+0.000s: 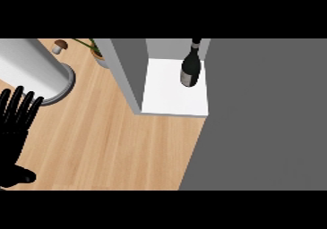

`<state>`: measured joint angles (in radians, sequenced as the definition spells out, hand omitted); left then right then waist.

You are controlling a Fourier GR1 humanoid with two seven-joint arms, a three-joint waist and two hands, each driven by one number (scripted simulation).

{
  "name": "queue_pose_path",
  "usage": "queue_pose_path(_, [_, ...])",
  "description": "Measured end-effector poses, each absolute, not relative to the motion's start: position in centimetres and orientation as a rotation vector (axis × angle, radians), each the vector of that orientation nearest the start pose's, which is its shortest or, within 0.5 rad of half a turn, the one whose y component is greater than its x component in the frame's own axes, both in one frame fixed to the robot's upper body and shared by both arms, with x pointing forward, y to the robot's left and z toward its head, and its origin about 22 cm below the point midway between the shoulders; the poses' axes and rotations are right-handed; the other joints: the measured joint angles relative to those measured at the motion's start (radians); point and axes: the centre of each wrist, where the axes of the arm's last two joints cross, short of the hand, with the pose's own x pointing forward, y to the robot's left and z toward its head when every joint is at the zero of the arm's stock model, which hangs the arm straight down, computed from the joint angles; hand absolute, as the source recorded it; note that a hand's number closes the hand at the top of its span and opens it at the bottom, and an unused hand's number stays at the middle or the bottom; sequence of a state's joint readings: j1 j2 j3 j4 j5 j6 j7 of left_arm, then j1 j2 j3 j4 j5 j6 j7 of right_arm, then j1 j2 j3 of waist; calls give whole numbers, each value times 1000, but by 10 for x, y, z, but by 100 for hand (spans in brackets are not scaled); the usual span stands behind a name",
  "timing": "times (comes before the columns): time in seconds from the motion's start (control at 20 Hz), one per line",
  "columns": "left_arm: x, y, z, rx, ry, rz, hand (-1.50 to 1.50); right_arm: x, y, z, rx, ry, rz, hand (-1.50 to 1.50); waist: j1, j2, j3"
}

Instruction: Pick up the wine, place it into the cabinet and close the cabinet

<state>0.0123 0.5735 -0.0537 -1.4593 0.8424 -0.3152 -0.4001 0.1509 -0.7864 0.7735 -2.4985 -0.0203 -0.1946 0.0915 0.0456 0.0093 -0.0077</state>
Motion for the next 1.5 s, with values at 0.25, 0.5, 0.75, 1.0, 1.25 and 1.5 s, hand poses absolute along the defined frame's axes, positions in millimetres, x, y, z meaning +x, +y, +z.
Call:
queue_pose_path(0.25, [238, 360, 29, -461, -1847, 88, -150, 104, -183, 160, 374, -1841, 818, 150, 20, 2, -1])
queue_pose_path(0.5, [243, 363, 35, -478, -1851, 73, -150, 125, -169, 169, 371, -1883, 748, 150, 39, 5, -2])
queue_pose_path(0.75, [244, 370, 35, -474, -1846, 67, -150, 149, -126, 179, 505, -1867, 672, 150, 41, 3, -2])
queue_pose_path(1.0, [244, 378, 31, -451, -1840, 92, -150, 191, -70, 199, 526, -1825, 648, 150, 20, -1, 3])
queue_pose_path(1.25, [243, 389, 30, -425, -1839, 115, -150, 231, -30, 220, 536, -1780, 609, 150, -5, -4, 7])
queue_pose_path(1.5, [240, 401, 24, -410, -1842, 118, -150, 267, -13, 227, 563, -1743, 539, 150, -18, -6, 7])
